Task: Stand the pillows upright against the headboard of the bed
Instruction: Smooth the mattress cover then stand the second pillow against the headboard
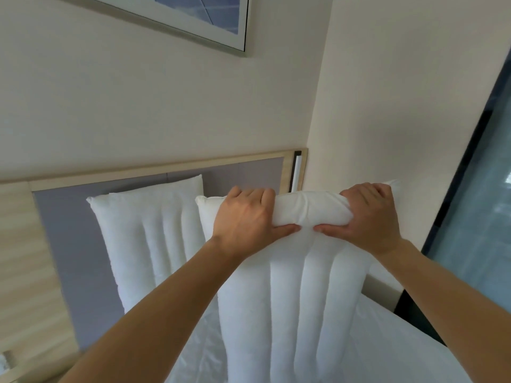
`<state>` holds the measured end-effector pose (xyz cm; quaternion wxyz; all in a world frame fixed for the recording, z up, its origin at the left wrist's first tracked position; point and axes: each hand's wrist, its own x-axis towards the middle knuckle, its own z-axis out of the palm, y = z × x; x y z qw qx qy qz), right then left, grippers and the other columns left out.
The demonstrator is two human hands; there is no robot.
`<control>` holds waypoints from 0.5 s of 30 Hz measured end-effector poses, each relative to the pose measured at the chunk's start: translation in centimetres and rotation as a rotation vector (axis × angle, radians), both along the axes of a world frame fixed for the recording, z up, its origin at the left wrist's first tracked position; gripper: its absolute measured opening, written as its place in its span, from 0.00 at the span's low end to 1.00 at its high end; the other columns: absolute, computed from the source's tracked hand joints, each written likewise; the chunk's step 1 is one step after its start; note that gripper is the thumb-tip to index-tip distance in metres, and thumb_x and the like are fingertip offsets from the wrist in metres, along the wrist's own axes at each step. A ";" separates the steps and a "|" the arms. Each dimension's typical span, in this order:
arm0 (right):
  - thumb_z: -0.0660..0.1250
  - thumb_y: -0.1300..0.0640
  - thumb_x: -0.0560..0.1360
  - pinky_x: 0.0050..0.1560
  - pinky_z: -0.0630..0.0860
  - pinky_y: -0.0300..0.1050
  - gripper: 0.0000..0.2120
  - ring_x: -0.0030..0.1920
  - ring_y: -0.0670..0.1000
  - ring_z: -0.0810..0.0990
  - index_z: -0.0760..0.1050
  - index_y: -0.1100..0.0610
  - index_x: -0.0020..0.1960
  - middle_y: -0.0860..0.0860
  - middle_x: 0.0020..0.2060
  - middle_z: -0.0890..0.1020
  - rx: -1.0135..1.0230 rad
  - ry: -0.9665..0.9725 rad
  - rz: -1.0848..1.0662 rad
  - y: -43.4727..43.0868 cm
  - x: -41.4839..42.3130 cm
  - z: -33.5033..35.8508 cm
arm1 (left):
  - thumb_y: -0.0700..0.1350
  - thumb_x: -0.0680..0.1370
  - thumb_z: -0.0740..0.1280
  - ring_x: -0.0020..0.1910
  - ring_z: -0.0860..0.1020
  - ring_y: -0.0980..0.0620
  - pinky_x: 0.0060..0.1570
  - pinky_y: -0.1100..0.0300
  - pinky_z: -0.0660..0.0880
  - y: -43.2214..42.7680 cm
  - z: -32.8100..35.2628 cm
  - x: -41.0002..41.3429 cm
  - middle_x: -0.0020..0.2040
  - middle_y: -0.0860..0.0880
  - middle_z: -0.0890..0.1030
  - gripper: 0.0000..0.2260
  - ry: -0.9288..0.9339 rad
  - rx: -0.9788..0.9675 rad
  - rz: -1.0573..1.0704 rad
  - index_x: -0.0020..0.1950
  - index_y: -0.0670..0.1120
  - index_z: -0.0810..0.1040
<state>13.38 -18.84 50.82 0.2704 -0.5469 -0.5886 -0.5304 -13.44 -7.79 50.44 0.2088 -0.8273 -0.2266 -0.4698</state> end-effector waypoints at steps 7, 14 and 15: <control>0.67 0.24 0.69 0.50 0.72 0.56 0.38 0.40 0.60 0.81 0.79 0.62 0.46 0.57 0.39 0.83 -0.012 -0.017 -0.077 12.1 3.1 -1.7 | 0.72 0.72 0.68 0.32 0.74 0.48 0.39 0.55 0.64 14.7 -1.8 4.1 0.35 0.50 0.78 0.28 0.008 -0.034 -0.100 0.44 0.46 0.75; 0.68 0.25 0.69 0.51 0.72 0.56 0.38 0.41 0.59 0.81 0.79 0.62 0.46 0.56 0.39 0.82 0.018 -0.034 -0.155 21.7 4.9 -0.4 | 0.71 0.73 0.68 0.31 0.73 0.48 0.39 0.55 0.62 25.5 -0.7 7.0 0.34 0.50 0.77 0.27 -0.029 0.003 -0.148 0.42 0.46 0.75; 0.69 0.25 0.68 0.51 0.71 0.56 0.37 0.41 0.59 0.81 0.79 0.62 0.46 0.56 0.39 0.82 0.026 -0.044 -0.159 22.7 5.2 -0.1 | 0.71 0.73 0.68 0.31 0.73 0.48 0.39 0.55 0.61 26.6 -0.4 7.2 0.34 0.50 0.77 0.27 -0.037 0.006 -0.155 0.42 0.46 0.74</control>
